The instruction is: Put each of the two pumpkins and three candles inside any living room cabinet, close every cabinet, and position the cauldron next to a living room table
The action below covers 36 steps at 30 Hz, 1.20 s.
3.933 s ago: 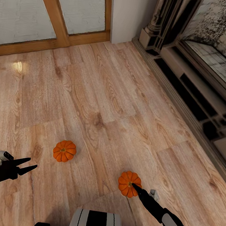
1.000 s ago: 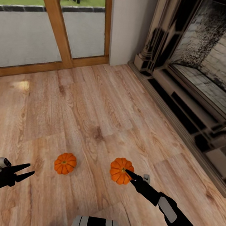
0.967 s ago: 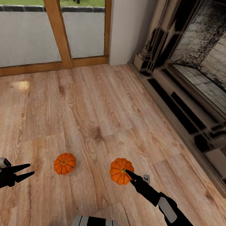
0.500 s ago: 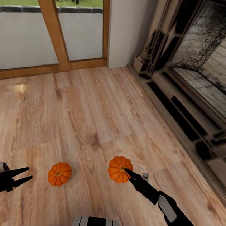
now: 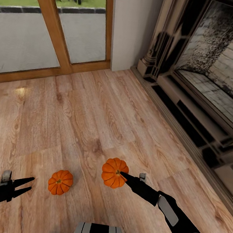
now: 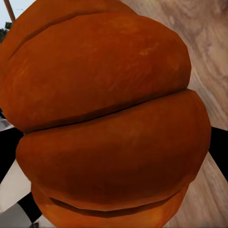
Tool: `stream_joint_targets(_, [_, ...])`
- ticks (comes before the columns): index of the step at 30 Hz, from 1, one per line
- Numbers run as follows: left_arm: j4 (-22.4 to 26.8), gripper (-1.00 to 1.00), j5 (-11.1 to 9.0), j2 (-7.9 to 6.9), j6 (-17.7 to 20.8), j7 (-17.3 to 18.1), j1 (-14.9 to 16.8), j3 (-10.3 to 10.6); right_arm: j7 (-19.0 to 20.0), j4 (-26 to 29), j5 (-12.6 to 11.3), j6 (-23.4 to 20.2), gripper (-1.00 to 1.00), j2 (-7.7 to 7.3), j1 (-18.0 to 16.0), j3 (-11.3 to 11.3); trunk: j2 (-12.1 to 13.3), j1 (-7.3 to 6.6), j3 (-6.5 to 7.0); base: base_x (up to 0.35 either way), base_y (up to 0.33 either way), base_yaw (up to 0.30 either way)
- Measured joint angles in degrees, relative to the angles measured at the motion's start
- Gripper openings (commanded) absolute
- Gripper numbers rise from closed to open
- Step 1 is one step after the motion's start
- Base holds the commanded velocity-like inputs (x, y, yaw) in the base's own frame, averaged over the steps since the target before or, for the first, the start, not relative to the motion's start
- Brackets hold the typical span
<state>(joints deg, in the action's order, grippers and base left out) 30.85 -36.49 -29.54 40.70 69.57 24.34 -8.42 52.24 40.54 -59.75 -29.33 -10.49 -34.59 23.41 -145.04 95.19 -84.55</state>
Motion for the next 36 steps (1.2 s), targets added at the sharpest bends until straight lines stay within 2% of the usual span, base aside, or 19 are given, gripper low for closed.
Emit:
stream_joint_targets(2, [0.08,1.0,-0.09,1.02,-0.03,-4.29,0.04,-0.46,0.0,0.03,0.01,-0.12,-1.0,0.0,0.0,0.01,0.0,0.0,0.0,0.0,0.0,0.0])
stream_joint_targets(3, [0.3,1.0,-0.3,1.65,-0.07,-7.21,0.06,-1.51,0.05,0.05,0.0,-0.16,-1.0,0.0,0.0,0.02,0.0,0.0,0.0,0.0,0.0,0.0])
stream_joint_targets(7, [0.56,1.0,-0.52,2.97,-1.13,-10.61,0.08,-3.87,0.26,0.12,-0.02,-0.27,-1.0,0.0,0.0,0.02,0.0,0.0,0.0,0.0,0.0,0.0])
stream_joint_targets(18, [0.63,1.0,-0.56,3.53,-2.69,-11.52,0.08,-4.64,2.09,2.71,-0.13,-0.53,-1.0,0.0,0.0,0.2,0.0,0.0,0.0,0.0,0.0,0.0])
stream_joint_targets(23, [0.63,1.0,-0.52,3.53,-2.93,-11.53,0.08,-4.64,2.32,2.95,0.0,-1.28,-1.0,0.02,0.01,0.23,-0.06,0.13,-1.1,0.0,0.0,0.0])
stream_joint_targets(25, [0.62,1.0,-0.53,3.53,-3.44,-11.53,0.08,-4.65,2.33,3.96,-0.26,-1.87,-1.0,0.08,0.0,0.2,-0.07,0.13,-1.11,0.0,0.0,0.0])
stream_joint_targets(28, [0.62,1.0,-0.52,3.85,-4.04,-11.53,0.08,-4.64,2.11,8.24,-0.4,-2.47,-1.0,0.1,-0.01,0.19,-0.07,0.12,-1.1,0.0,0.0,0.0])
stream_joint_targets(30, [0.62,1.0,-0.47,4.2,-4.66,-11.57,0.08,-4.63,1.61,13.92,0.03,-3.02,-1.0,0.1,0.0,0.19,-0.07,0.13,-1.11,0.0,0.0,0.0])
stream_joint_targets(31, [0.62,1.0,-0.45,4.31,-4.89,-11.67,0.08,-4.63,1.23,16.92,-0.9,-3.72,-1.0,0.1,0.08,0.06,-0.08,0.15,-1.32,0.0,0.0,0.0])
stream_joint_targets(34, [0.66,1.0,-0.5,4.8,-5.28,-13.68,0.08,-4.6,-2.19,22.99,-0.35,-3.48,-1.0,0.09,0.36,0.09,-0.12,0.23,-1.99,0.0,0.0,0.0])
stream_joint_targets(36, [0.74,1.0,-0.55,5.09,-5.84,-14.82,0.07,-4.57,-4.04,24.71,-0.31,-3.38,-1.0,0.08,0.41,0.12,-0.15,0.29,-2.43,0.0,0.0,0.0])
